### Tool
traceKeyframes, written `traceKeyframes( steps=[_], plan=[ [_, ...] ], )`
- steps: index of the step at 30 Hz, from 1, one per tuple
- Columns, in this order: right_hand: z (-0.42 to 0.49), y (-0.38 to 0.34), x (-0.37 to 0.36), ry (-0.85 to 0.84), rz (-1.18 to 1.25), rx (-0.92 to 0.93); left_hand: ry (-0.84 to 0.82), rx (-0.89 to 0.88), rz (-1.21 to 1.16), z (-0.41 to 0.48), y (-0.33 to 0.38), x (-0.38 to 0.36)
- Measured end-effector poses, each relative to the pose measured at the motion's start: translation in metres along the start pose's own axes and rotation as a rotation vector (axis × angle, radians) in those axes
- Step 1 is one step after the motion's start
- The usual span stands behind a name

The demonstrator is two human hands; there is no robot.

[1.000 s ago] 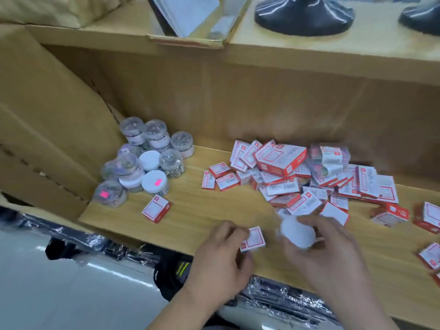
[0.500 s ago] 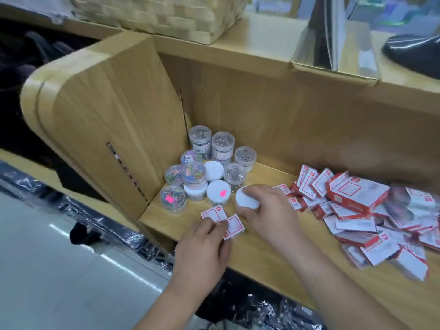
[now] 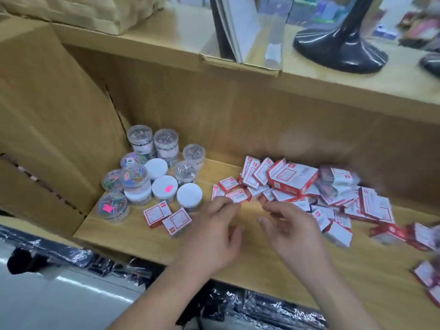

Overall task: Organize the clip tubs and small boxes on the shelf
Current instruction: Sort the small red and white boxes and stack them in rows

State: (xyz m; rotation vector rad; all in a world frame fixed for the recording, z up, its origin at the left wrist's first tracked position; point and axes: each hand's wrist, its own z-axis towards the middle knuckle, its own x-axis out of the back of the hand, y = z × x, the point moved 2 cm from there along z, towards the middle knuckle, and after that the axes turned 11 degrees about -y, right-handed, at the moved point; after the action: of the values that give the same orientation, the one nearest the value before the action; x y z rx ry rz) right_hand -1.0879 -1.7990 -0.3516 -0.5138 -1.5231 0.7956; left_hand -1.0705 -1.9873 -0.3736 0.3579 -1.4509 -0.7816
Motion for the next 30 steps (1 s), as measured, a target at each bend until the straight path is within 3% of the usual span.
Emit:
traceKeyframes(
  steps=[5,7,10,15,20,24,30],
  plan=[
    [-0.003,0.013,0.046,0.201,0.031,-0.003,0.07,0.056,-0.136,0.093,0.036,-0.008],
    [0.0,0.022,0.062,0.238,0.047,-0.016,0.035,0.076,-0.085,0.117,0.047,-0.018],
    [0.01,0.033,0.08,0.2,0.048,-0.115,-0.046,0.104,0.077,0.134,0.056,-0.036],
    [0.034,0.038,0.09,0.052,0.116,-0.322,-0.12,0.177,-0.084,0.145,0.054,-0.048],
    [0.049,0.032,0.078,0.118,-0.039,-0.348,0.094,0.169,0.039,0.128,0.04,-0.03],
    [0.052,0.026,0.066,0.12,-0.124,-0.367,0.043,0.29,-0.046,0.124,0.027,-0.024],
    [0.053,0.019,0.068,0.129,-0.044,-0.279,0.107,0.288,-0.125,0.124,0.03,-0.025]
  ],
)
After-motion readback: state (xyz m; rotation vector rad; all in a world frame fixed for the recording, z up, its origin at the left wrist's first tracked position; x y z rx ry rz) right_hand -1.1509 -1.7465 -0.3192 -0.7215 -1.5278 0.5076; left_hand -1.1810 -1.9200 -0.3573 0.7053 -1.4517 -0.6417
